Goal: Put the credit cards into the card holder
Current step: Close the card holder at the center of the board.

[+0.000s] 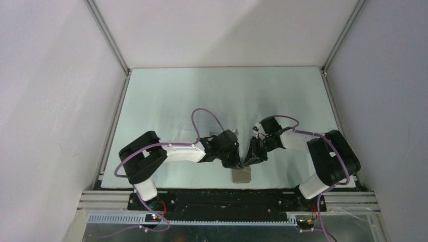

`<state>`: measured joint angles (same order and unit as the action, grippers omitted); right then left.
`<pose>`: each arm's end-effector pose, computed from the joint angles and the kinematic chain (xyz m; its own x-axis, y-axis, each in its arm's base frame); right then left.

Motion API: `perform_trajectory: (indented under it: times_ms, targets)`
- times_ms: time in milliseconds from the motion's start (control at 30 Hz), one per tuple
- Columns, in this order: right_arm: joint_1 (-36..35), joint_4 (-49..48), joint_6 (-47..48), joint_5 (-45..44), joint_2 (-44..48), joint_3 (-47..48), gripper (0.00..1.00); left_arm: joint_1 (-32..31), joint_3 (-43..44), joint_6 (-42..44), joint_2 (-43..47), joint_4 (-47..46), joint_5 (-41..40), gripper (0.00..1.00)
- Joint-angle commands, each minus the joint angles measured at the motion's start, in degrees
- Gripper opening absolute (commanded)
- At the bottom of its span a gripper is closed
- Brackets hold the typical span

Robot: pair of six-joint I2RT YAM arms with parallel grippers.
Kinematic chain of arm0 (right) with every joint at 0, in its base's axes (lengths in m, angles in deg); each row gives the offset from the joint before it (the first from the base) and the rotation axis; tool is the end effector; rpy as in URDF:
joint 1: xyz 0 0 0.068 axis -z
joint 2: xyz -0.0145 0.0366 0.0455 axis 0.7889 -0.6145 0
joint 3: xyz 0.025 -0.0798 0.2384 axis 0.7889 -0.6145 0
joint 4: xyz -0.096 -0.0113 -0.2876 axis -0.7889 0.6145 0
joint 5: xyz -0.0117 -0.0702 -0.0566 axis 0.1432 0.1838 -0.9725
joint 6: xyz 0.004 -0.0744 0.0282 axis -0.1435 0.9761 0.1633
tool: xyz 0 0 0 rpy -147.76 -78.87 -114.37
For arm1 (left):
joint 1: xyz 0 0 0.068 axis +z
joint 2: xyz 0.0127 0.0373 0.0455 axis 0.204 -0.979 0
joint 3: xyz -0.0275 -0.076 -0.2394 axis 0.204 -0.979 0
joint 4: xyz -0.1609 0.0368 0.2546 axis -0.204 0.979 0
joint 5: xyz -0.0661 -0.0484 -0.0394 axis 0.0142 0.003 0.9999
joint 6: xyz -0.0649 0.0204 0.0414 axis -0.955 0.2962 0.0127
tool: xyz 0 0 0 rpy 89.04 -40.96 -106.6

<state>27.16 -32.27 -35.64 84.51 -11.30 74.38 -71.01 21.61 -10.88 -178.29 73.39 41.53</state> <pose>0.2418 0.1601 0.0453 -0.9991 -0.0112 0.0415 0.0199 0.7362 0.6765 0.1830 -0.3364 0.0702 -0.9861 -0.0014 -0.1660 0.1052 0.7684 -0.6313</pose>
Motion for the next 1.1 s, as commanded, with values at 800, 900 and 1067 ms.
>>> perform_trajectory:
  times_ms: [800,900,1067]
  targets:
    - [1.55,3.58,2.06,-2.30,10.89,1.53,0.24,-1.36,0.80,-0.59,-1.44,-2.46,1.40,0.00]
    - [1.78,4.68,2.46,-2.08,11.99,1.51,0.24,-1.36,0.66,-0.74,-1.67,-2.71,1.58,0.00]
    - [1.52,6.68,4.06,-2.72,12.28,1.55,0.17,-1.31,0.31,-0.79,-1.07,-2.66,1.44,0.00]
